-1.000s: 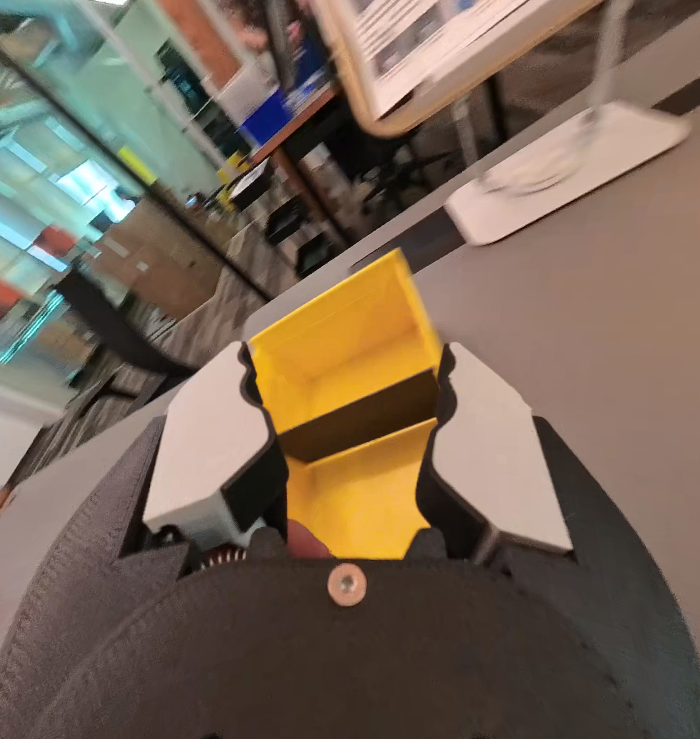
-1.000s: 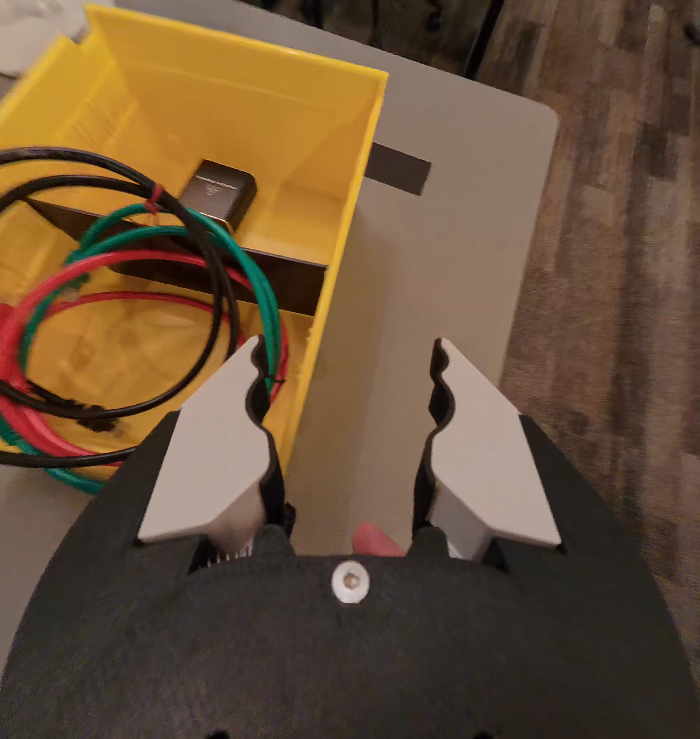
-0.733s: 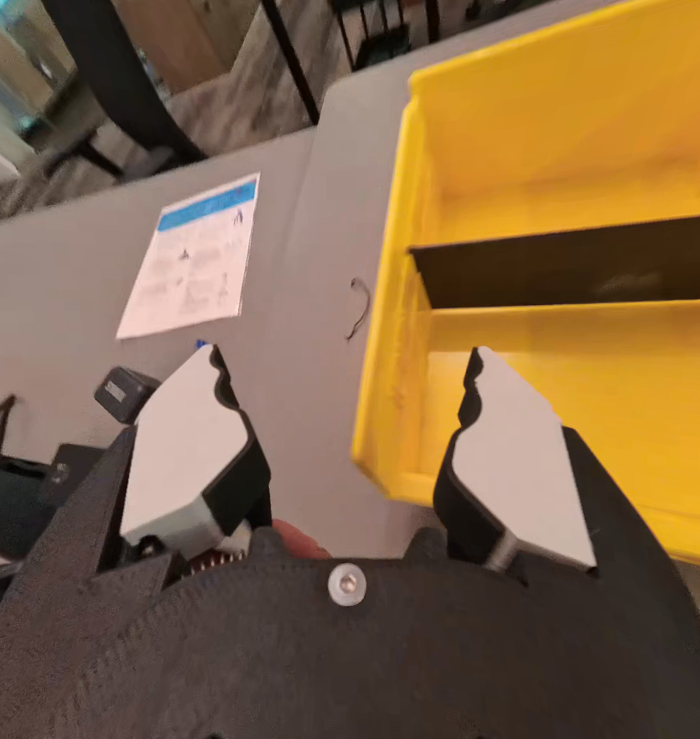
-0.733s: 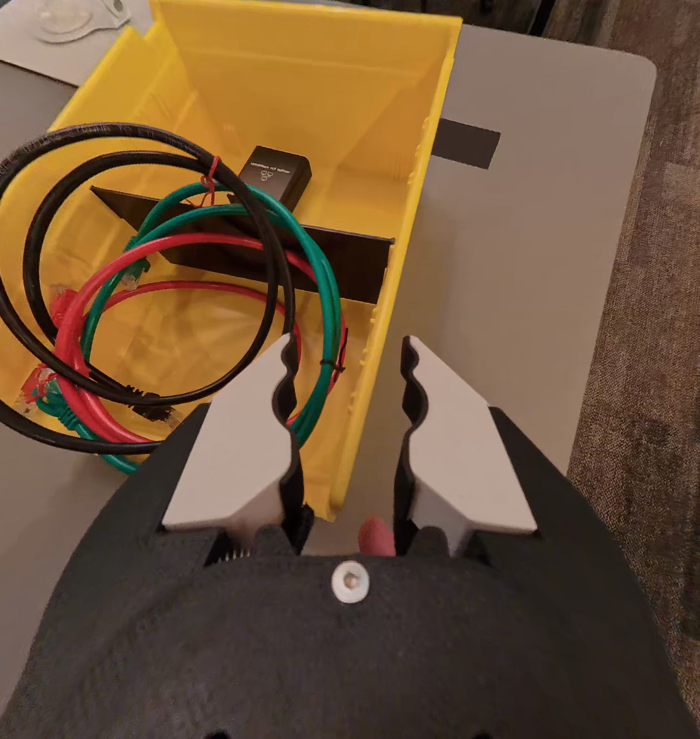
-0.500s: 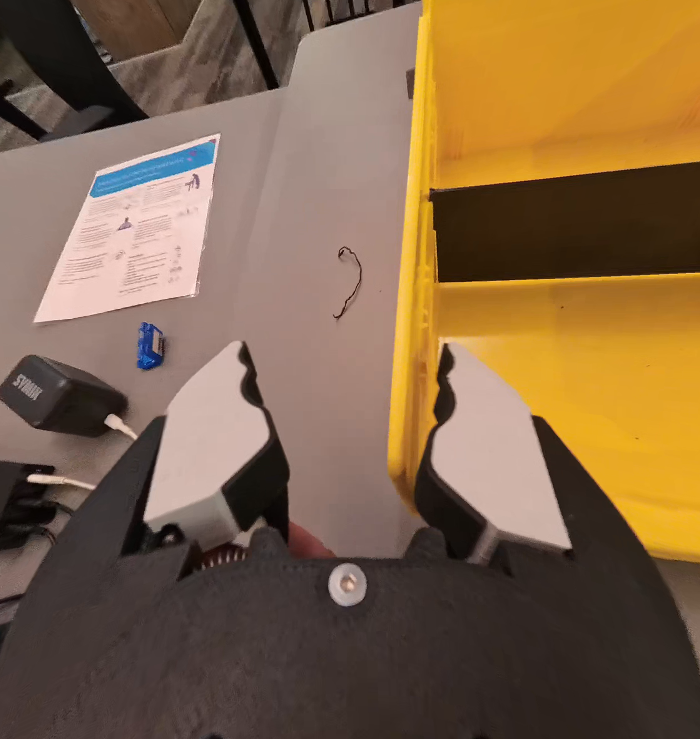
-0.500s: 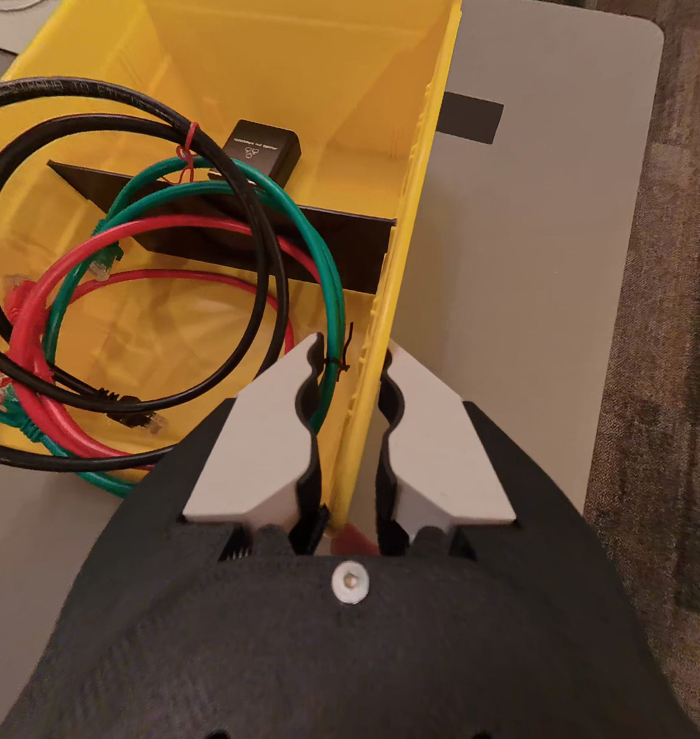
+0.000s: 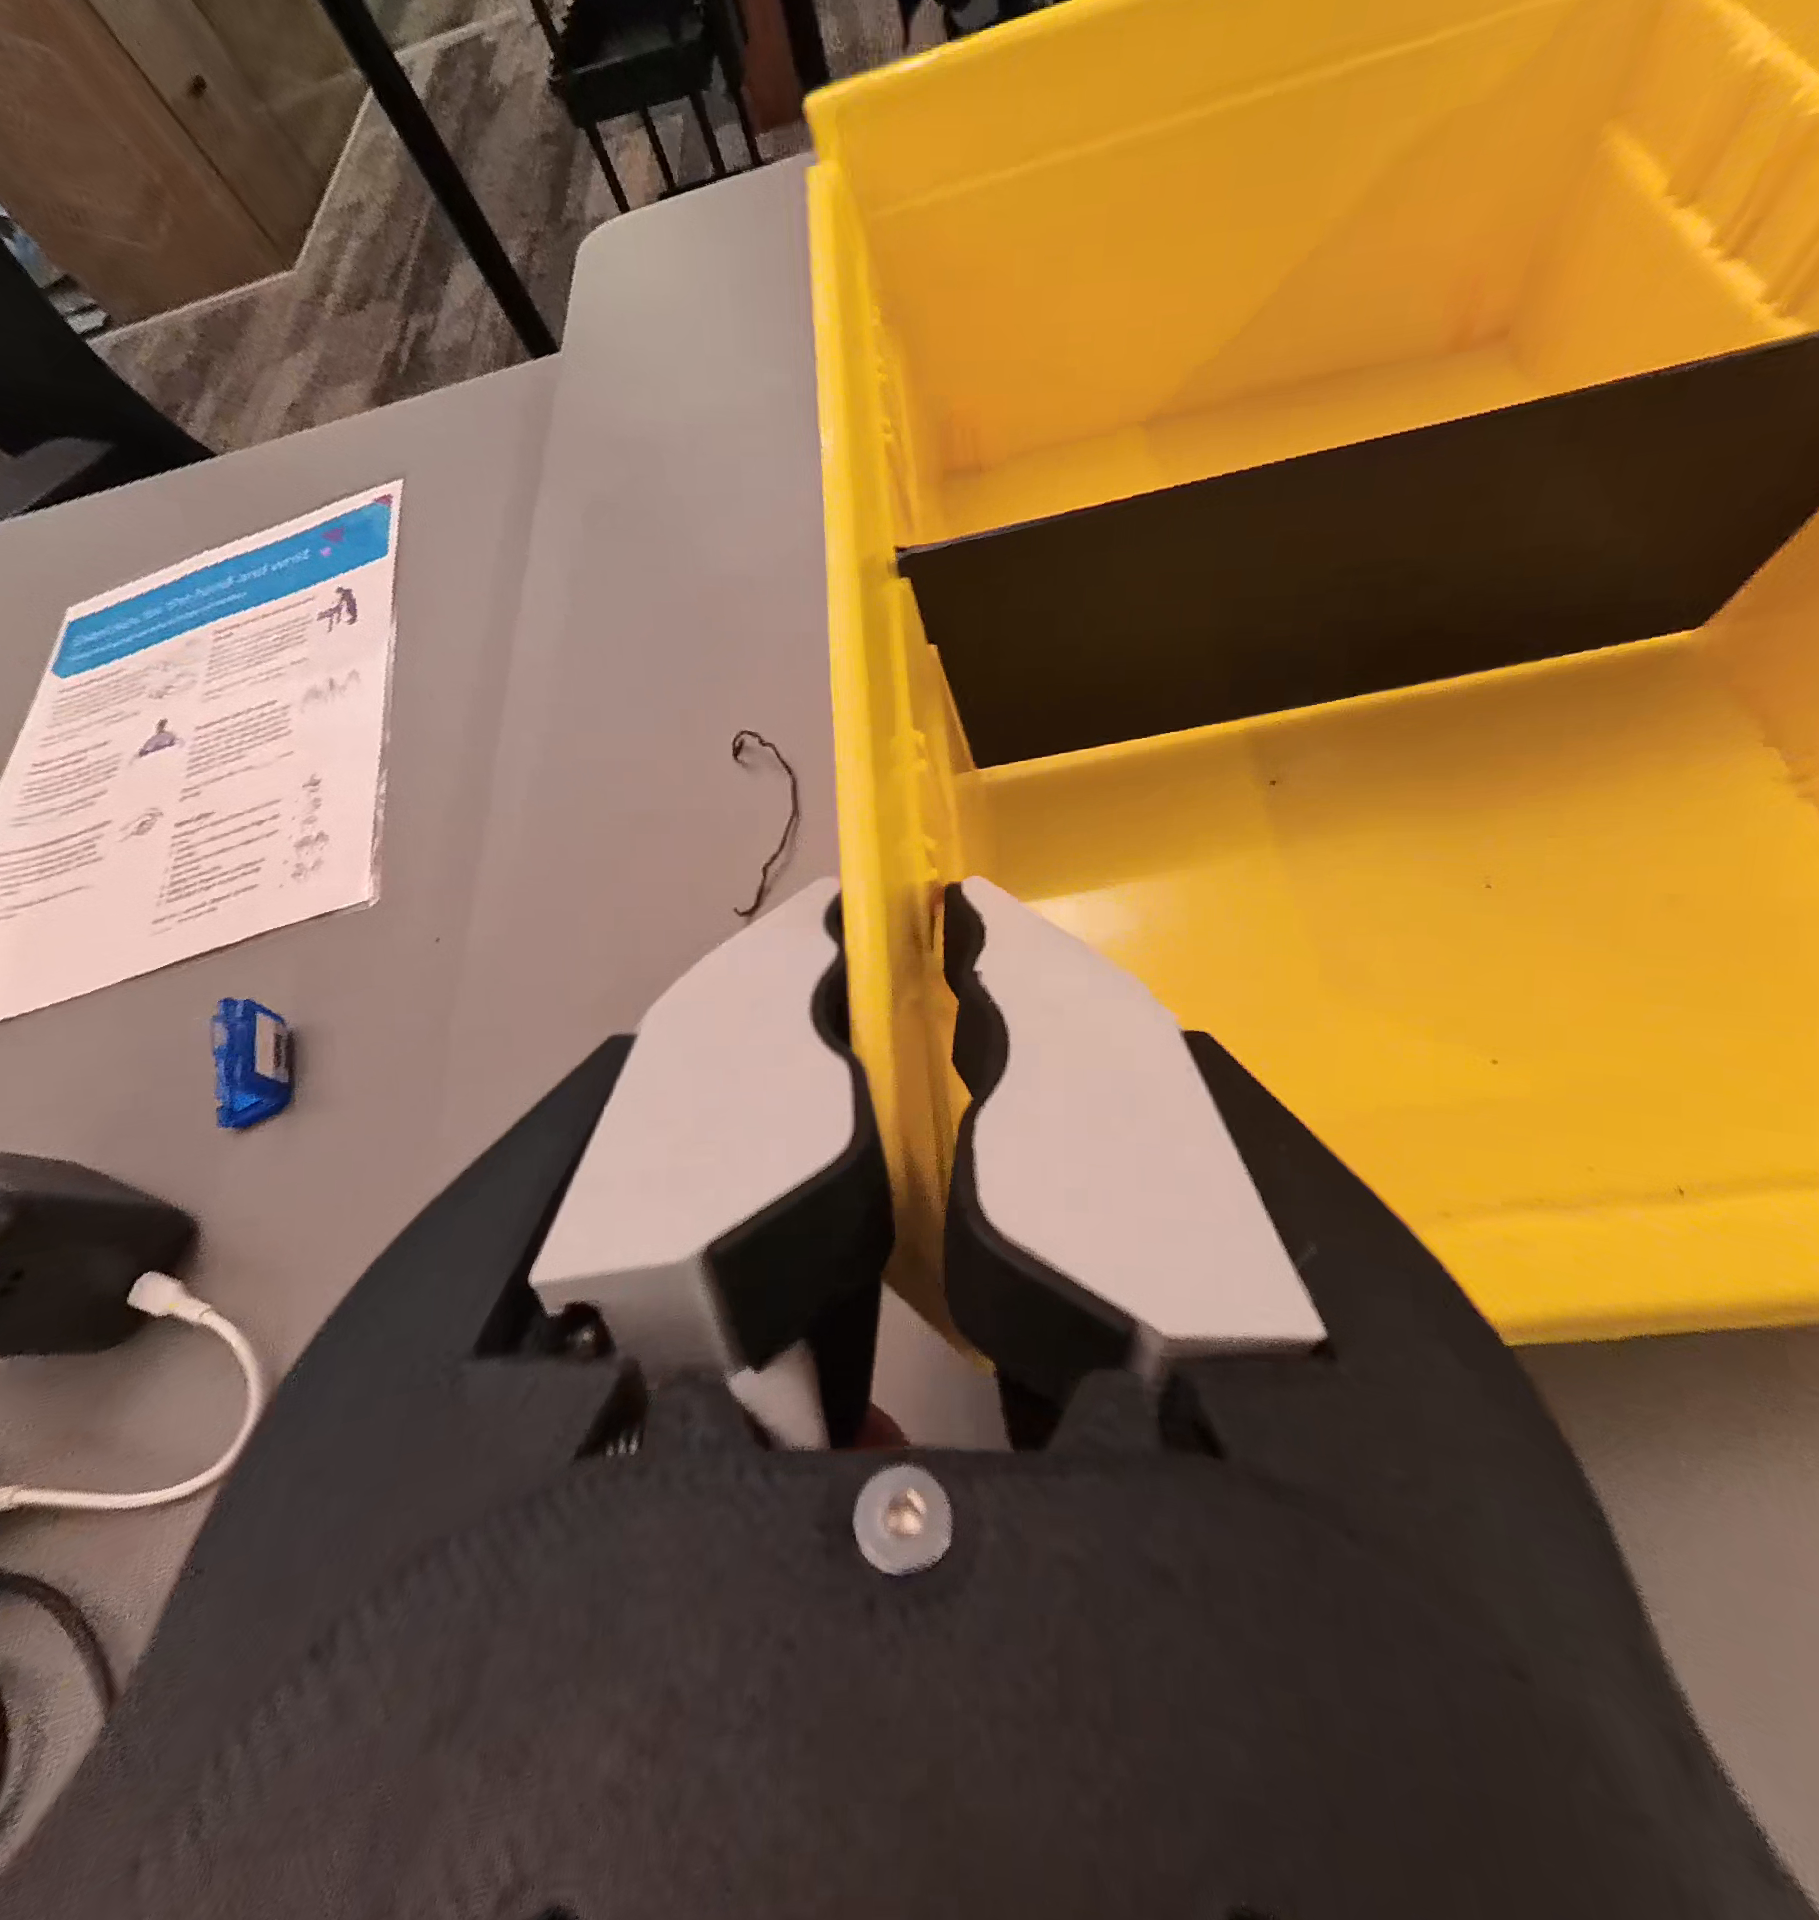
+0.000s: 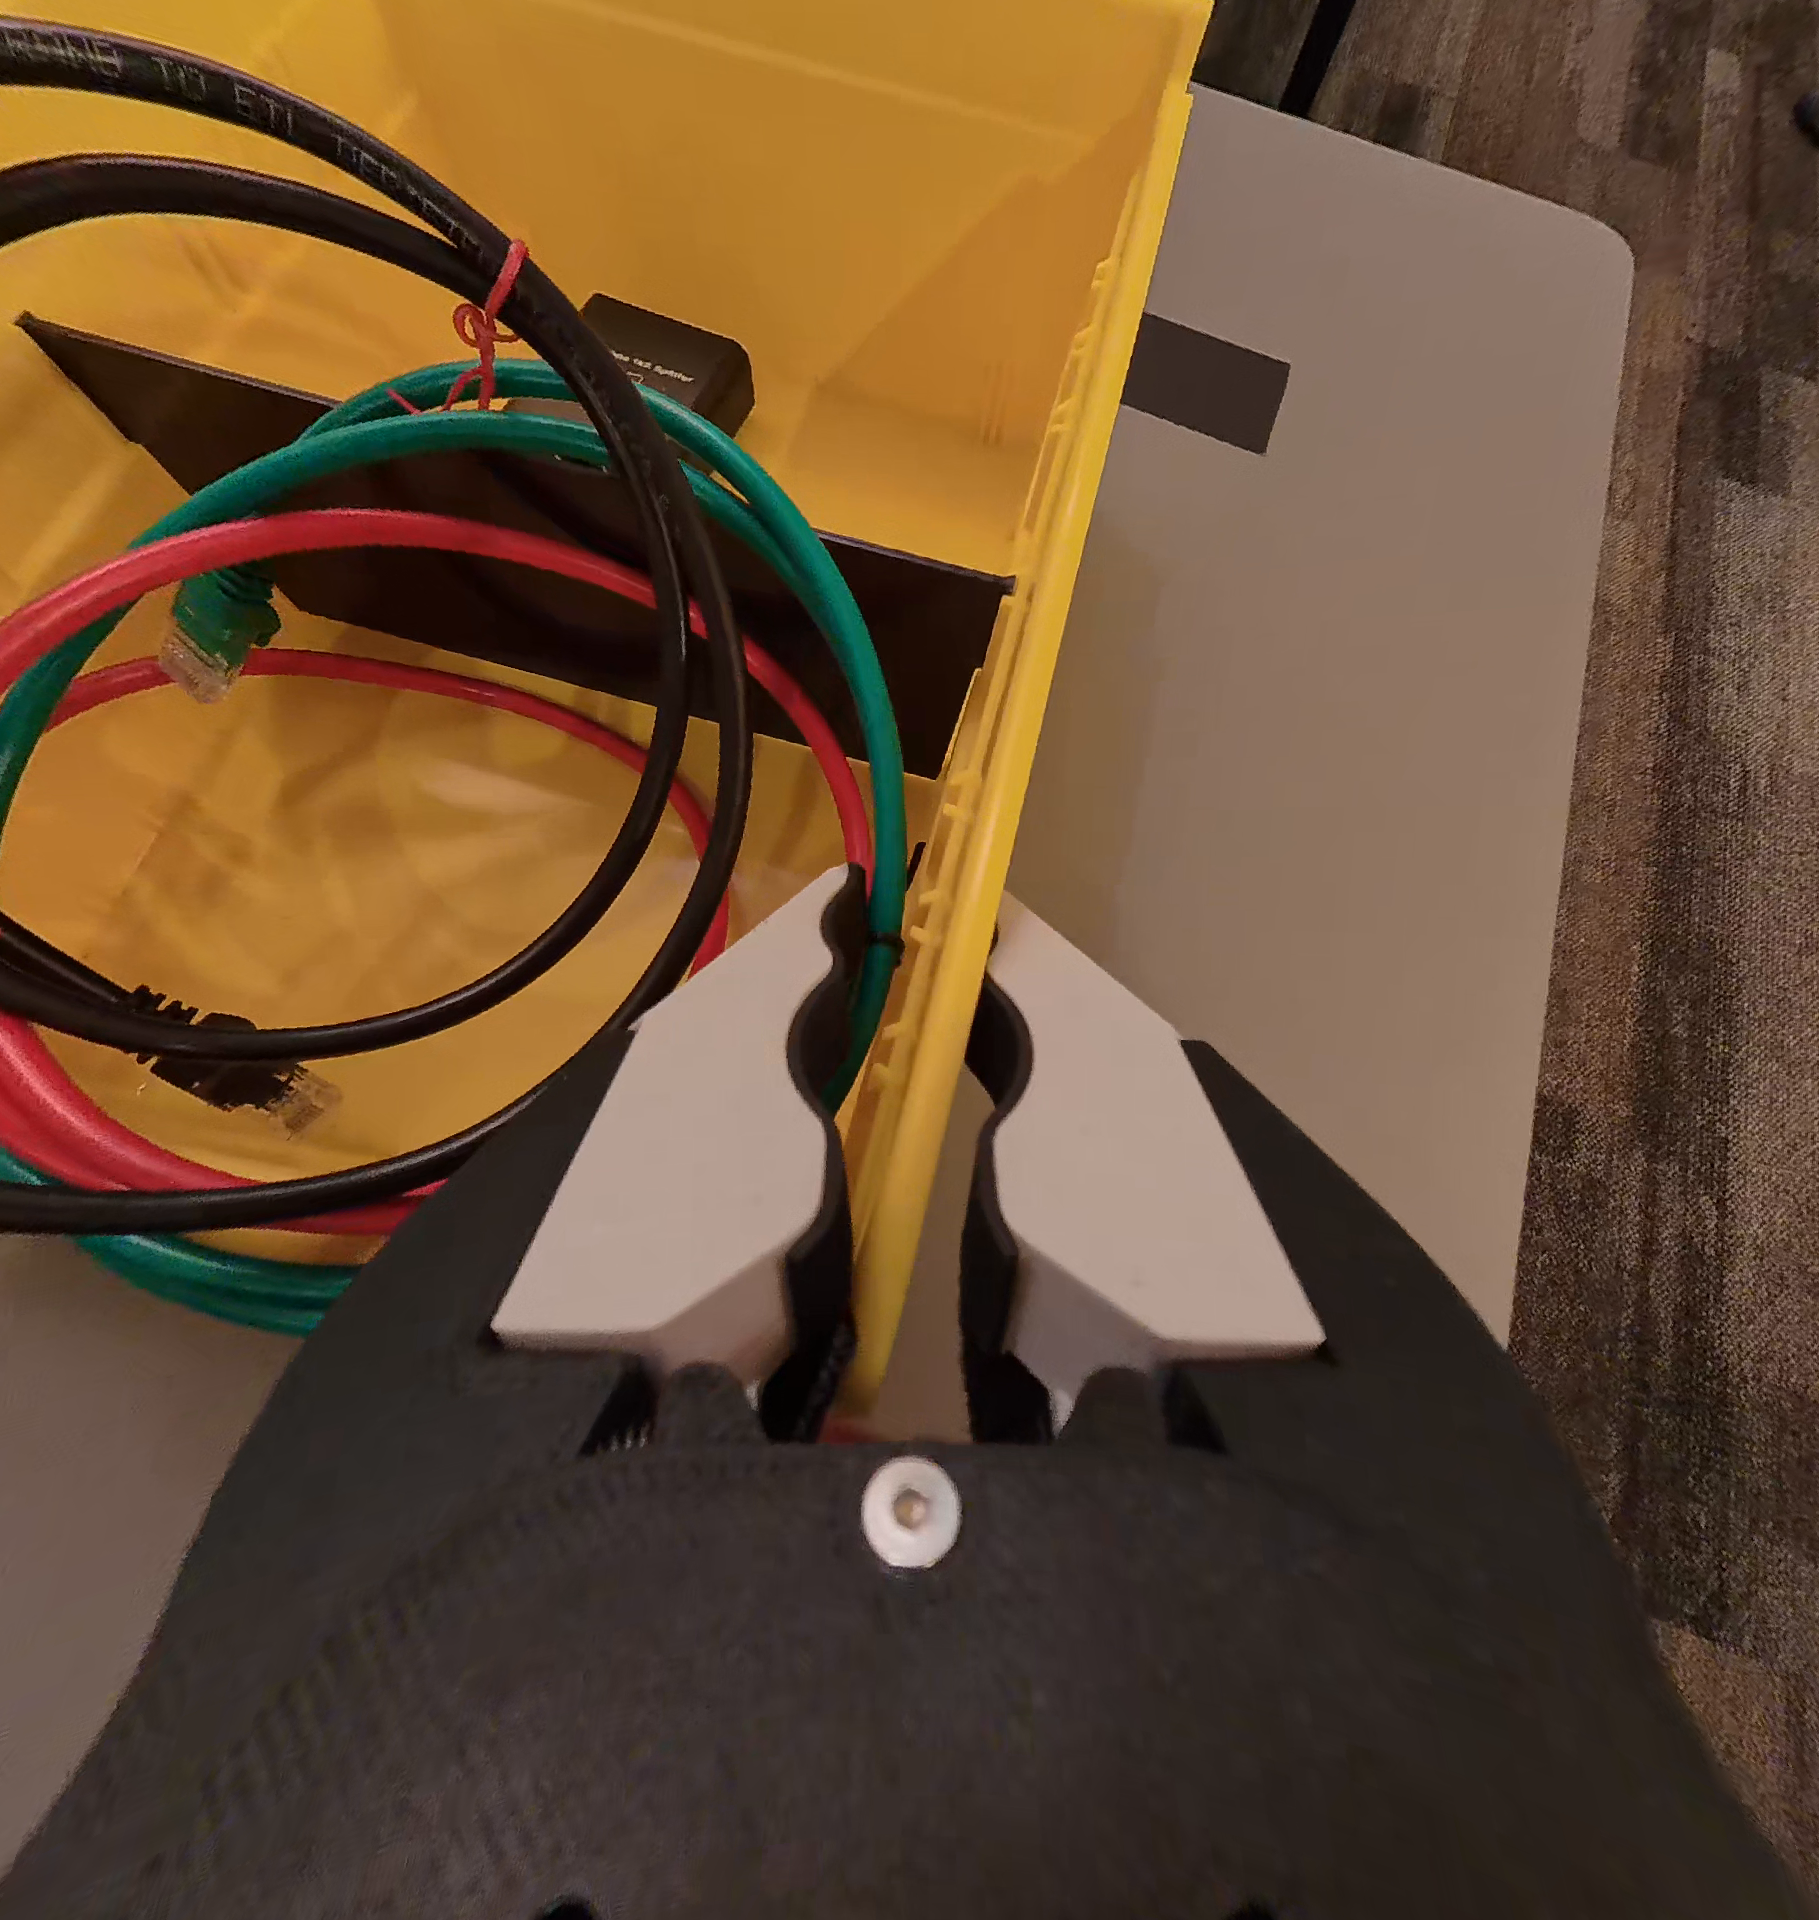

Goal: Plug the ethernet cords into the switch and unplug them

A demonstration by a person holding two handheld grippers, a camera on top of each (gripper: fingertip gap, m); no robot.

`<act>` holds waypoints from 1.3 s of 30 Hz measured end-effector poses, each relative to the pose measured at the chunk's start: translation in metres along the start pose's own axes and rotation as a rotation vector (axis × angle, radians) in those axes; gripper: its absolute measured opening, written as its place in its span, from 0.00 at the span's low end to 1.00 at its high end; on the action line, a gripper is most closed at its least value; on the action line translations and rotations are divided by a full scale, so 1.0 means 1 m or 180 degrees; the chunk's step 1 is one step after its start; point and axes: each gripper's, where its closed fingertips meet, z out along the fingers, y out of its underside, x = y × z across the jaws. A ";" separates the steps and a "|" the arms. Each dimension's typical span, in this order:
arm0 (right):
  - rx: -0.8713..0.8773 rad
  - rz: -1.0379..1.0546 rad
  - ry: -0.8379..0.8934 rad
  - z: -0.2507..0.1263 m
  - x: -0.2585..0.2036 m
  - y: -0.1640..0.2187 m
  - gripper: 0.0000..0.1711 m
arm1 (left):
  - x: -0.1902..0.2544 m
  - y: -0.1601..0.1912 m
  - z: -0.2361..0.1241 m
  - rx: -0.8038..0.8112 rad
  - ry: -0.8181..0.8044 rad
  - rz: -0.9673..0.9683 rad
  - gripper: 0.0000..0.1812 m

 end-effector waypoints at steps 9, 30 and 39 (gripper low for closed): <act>0.0085 0.0042 0.0018 -0.005 -0.028 0.000 0.07 | 0.015 -0.003 -0.004 0.0202 0.0396 -0.0492 0.01; 0.0320 0.0065 -0.0162 -0.001 -0.201 -0.026 0.11 | 0.039 -0.014 -0.043 0.0836 0.0641 -0.0875 0.00; 0.0481 0.0104 -0.0546 0.023 -0.303 -0.059 0.15 | 0.025 -0.023 -0.083 0.1254 0.0644 -0.1103 0.00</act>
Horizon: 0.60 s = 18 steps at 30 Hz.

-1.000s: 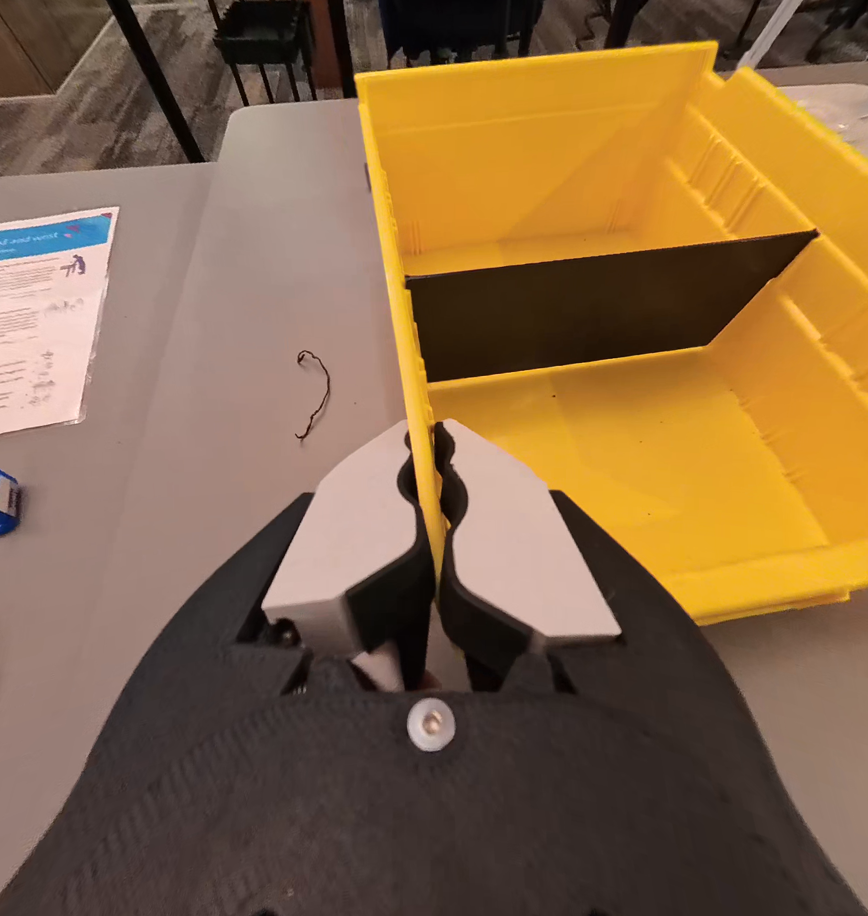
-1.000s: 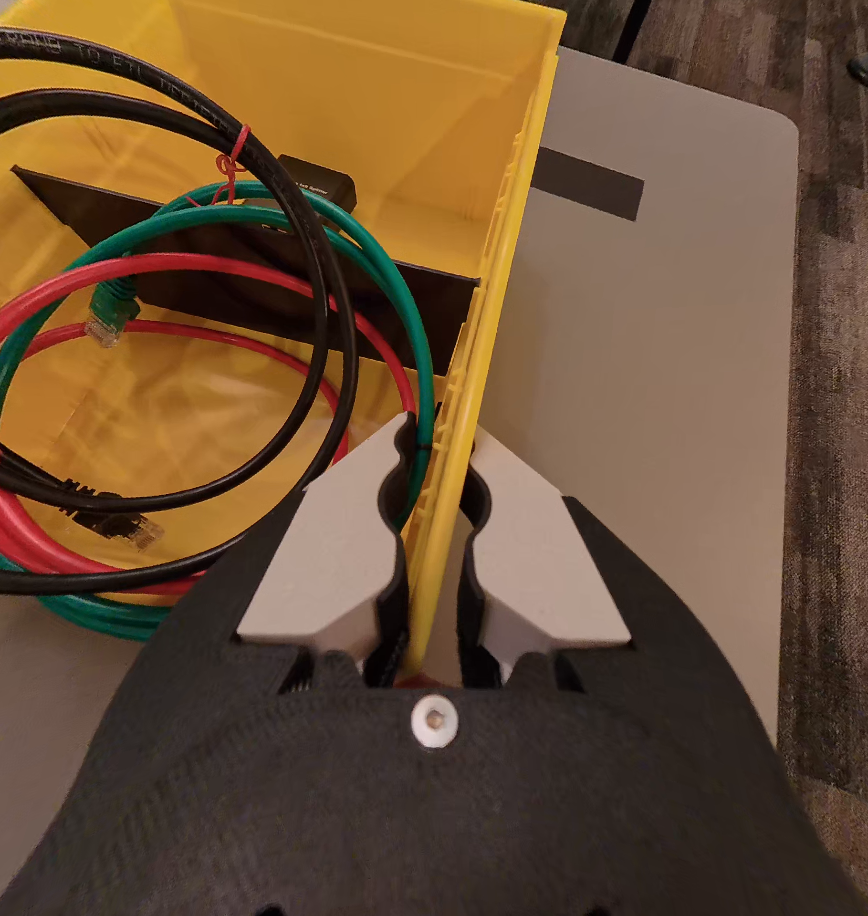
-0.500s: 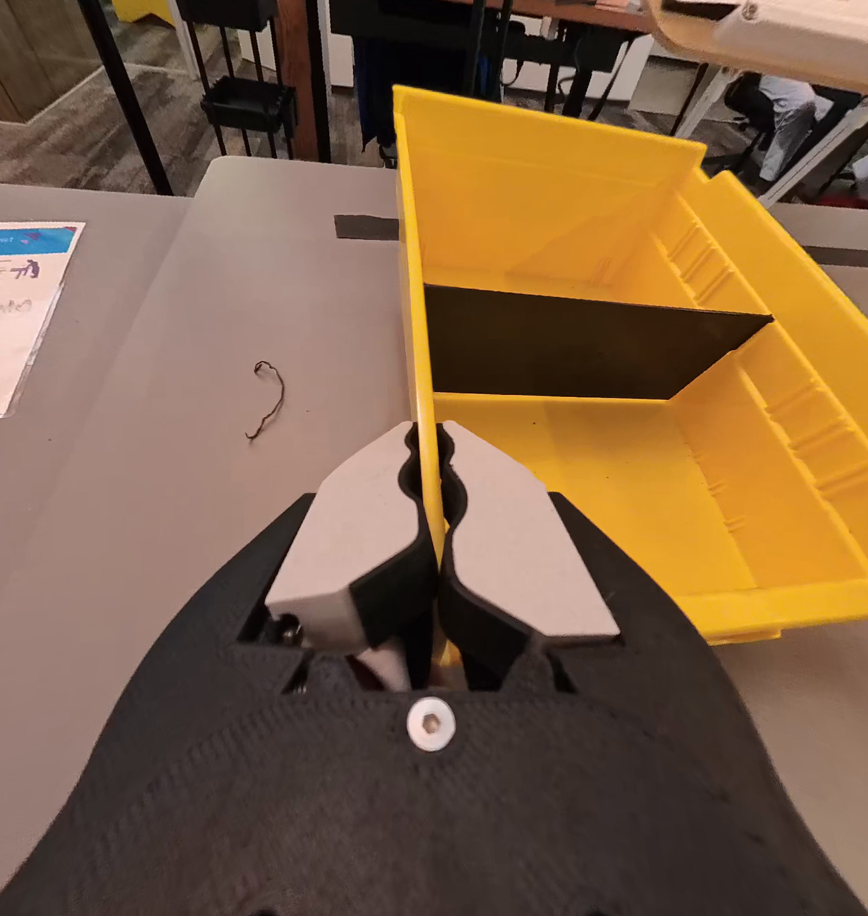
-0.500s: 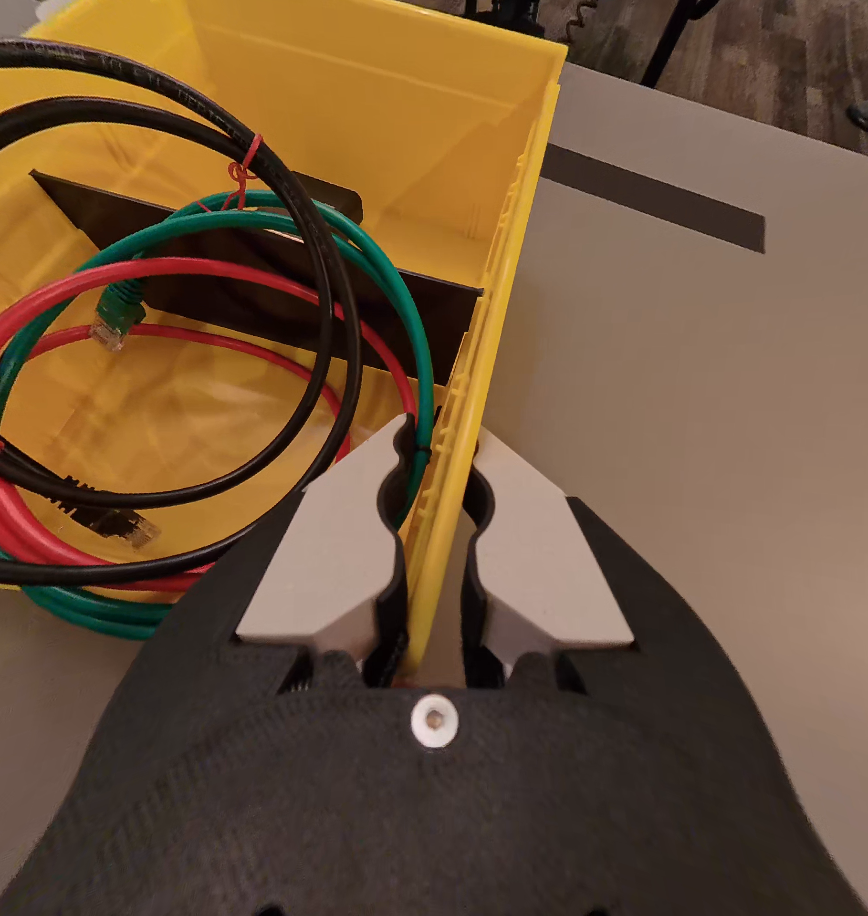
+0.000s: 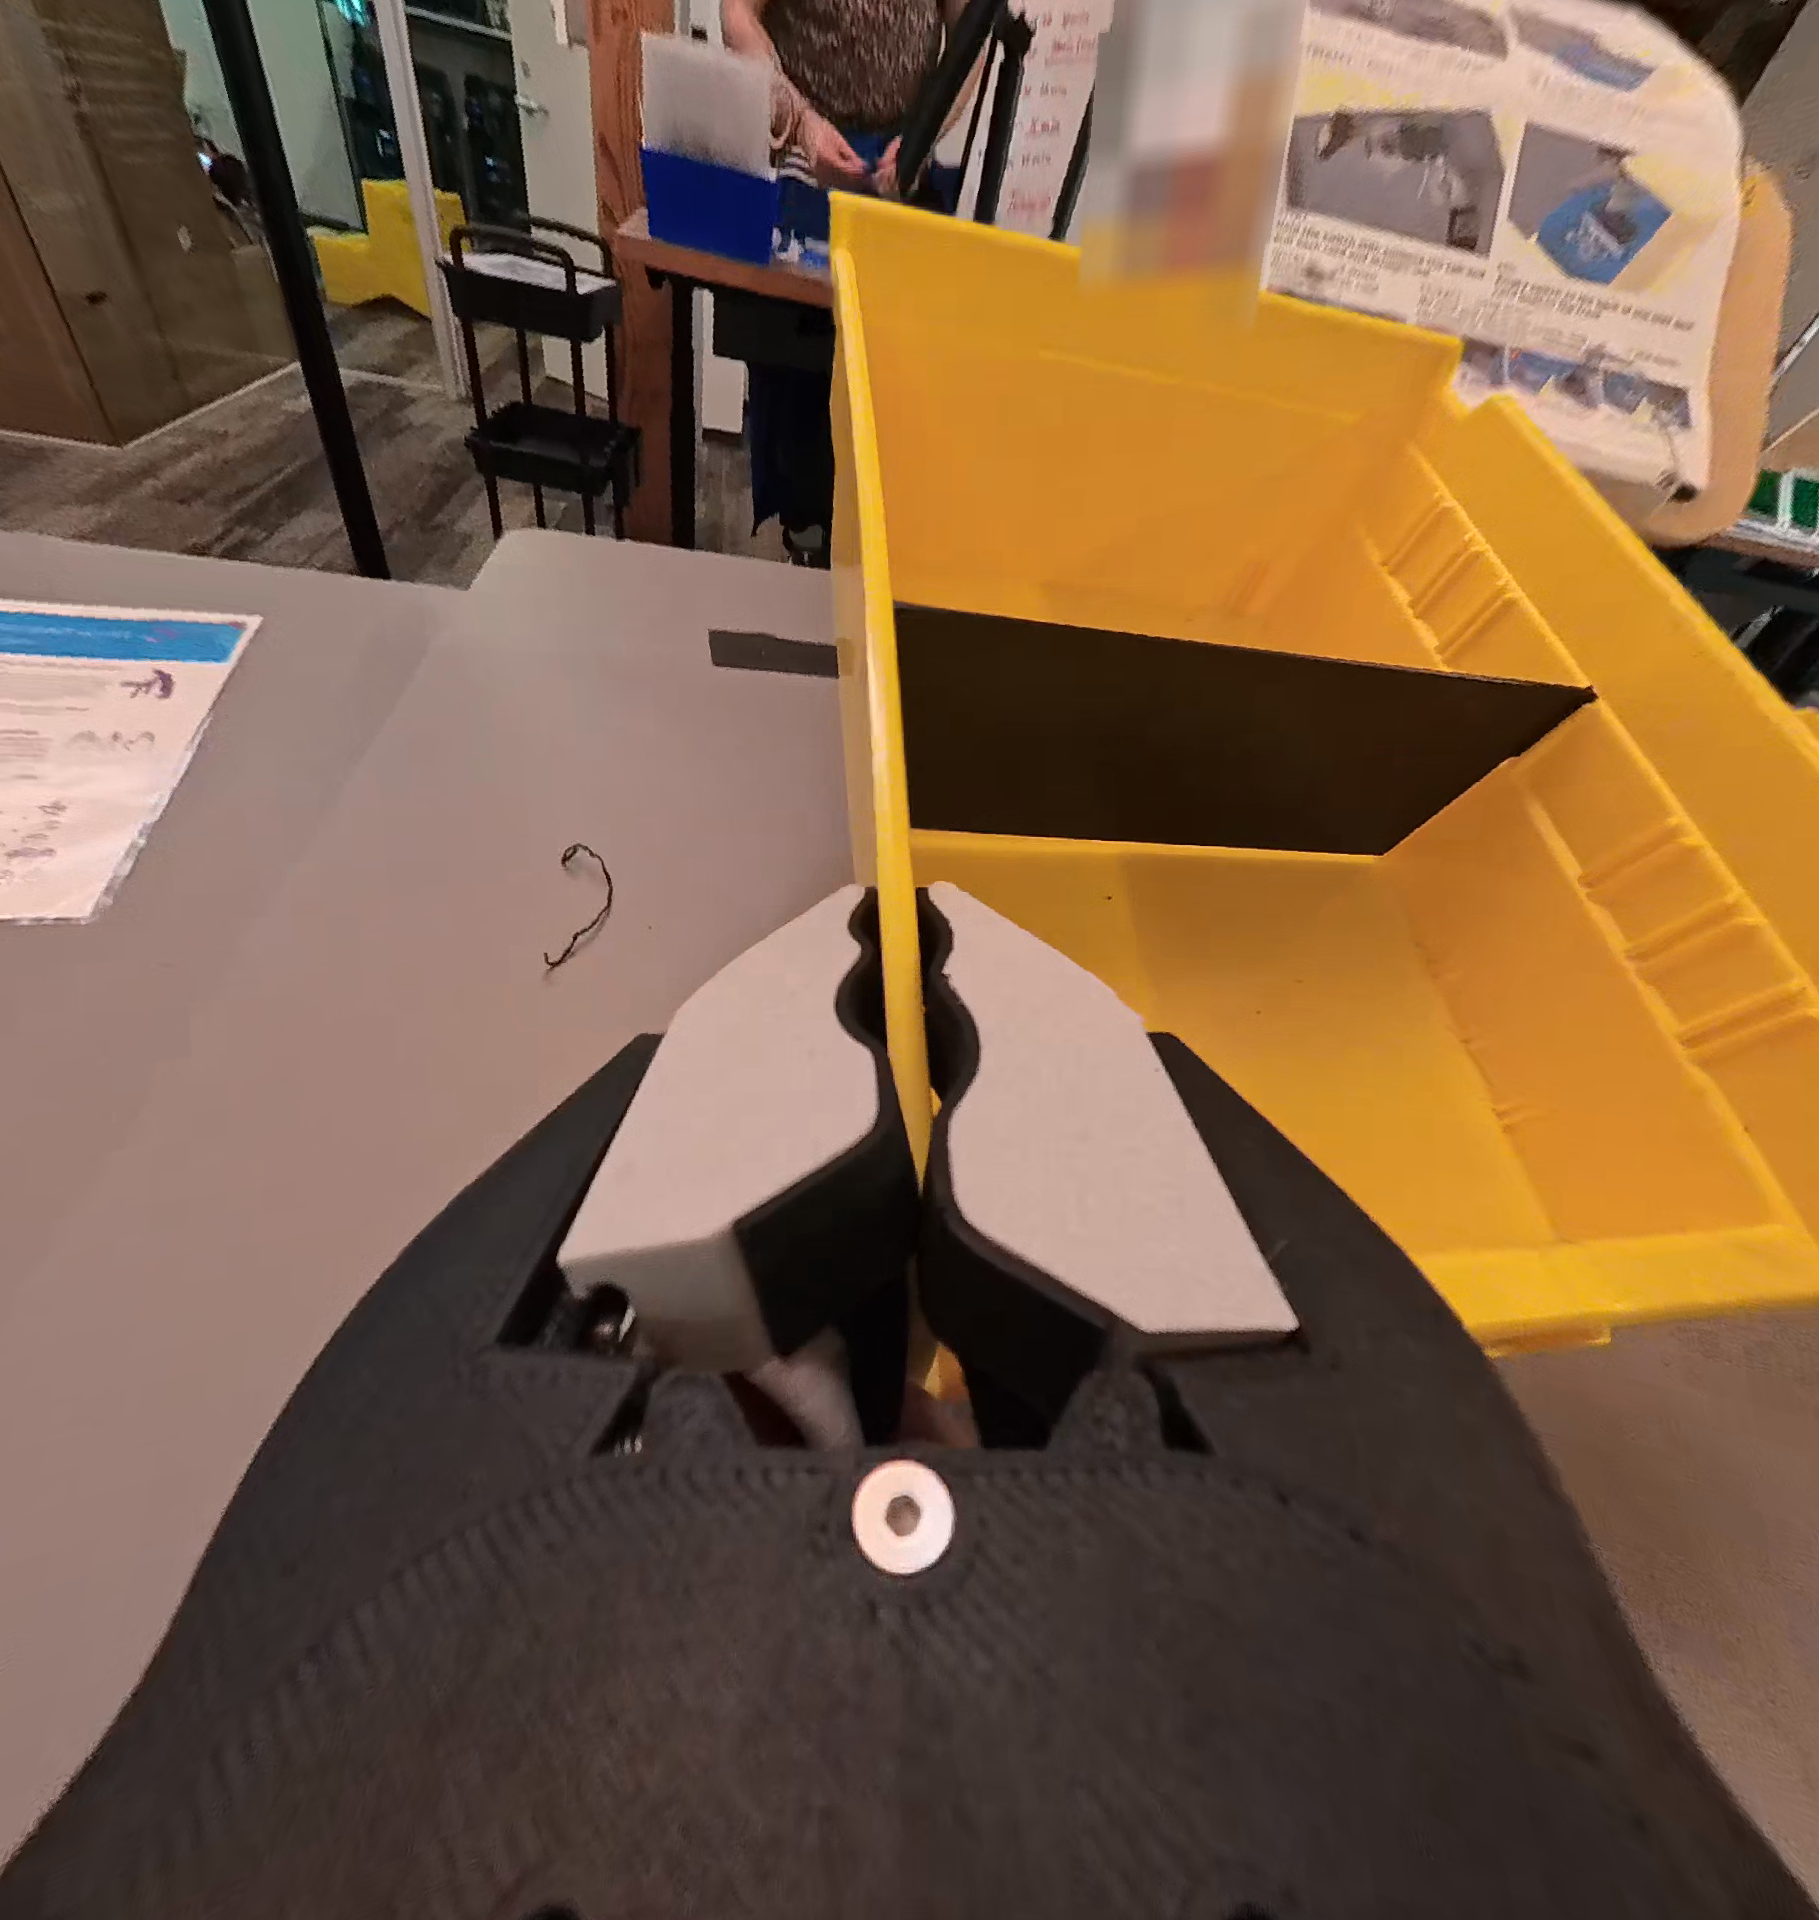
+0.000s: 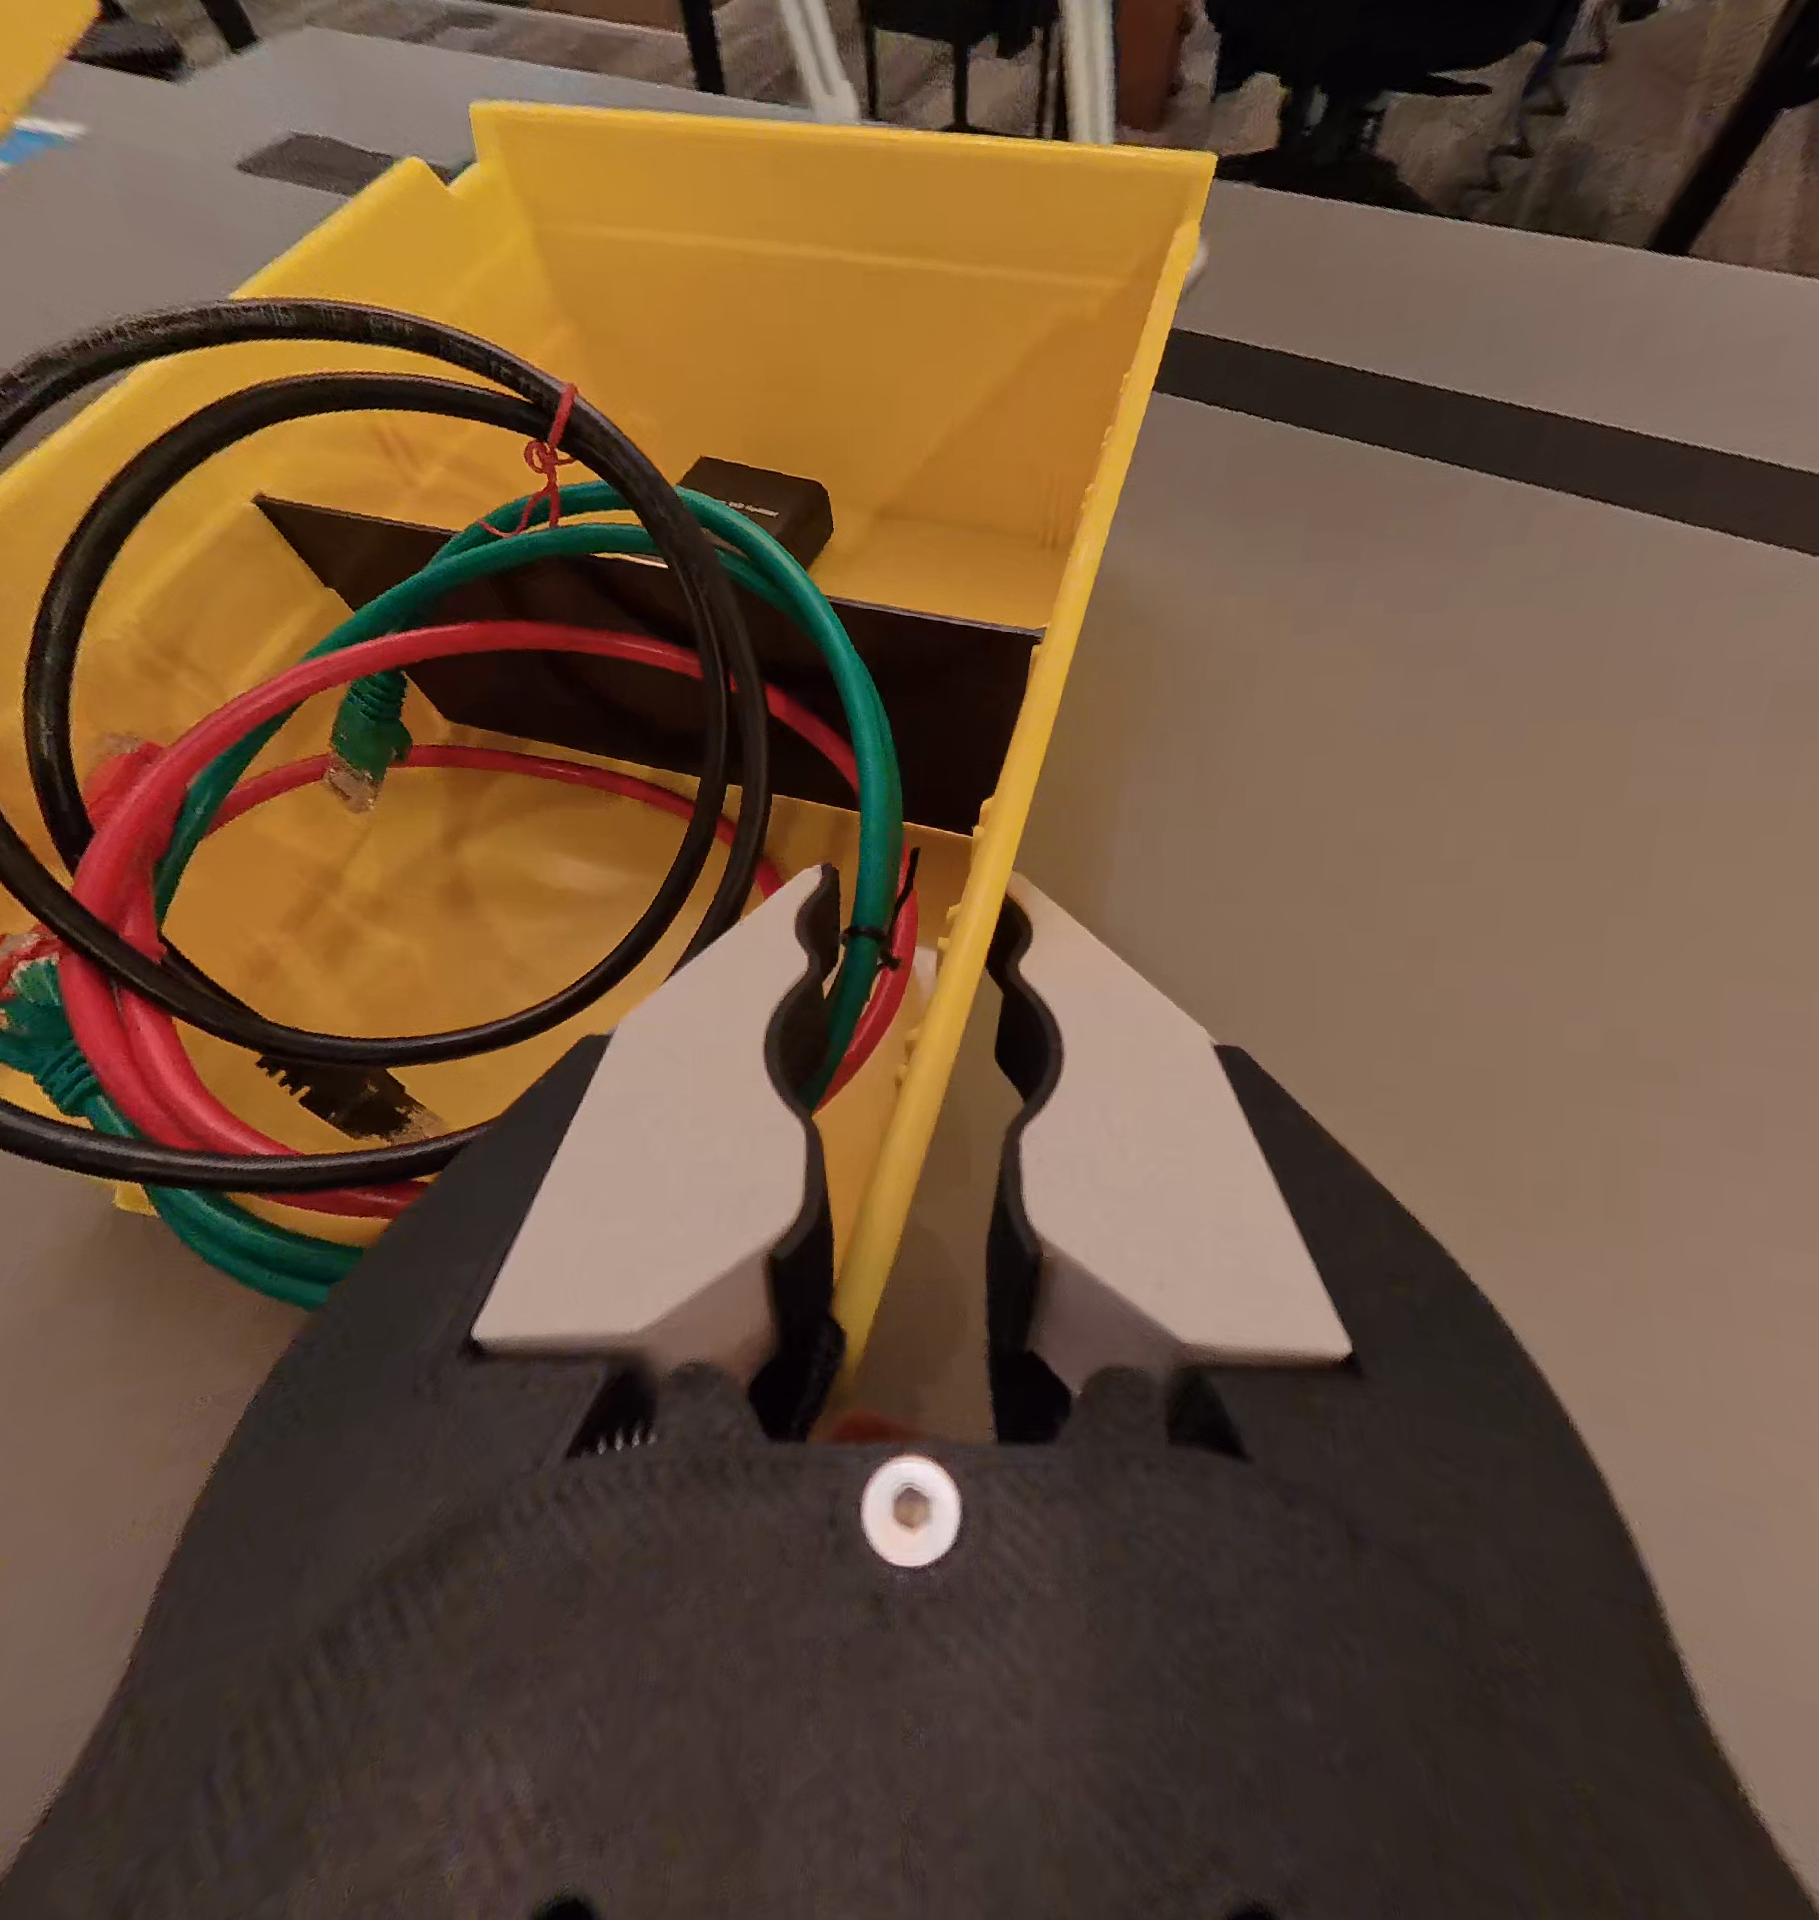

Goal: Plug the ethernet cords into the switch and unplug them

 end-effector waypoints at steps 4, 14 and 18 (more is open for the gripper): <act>0.0094 -0.0007 -0.0165 0.020 -0.049 -0.012 0.21 | 0.004 -0.018 -0.013 0.0156 0.0028 -0.0028 0.00; 0.0280 0.0018 -0.0551 0.065 -0.157 -0.037 0.35 | 0.006 -0.058 -0.045 0.0528 0.0005 -0.0109 0.00; 0.0354 0.0077 -0.0695 0.082 -0.195 -0.046 0.44 | 0.007 -0.071 -0.056 0.0659 0.0016 -0.0170 0.00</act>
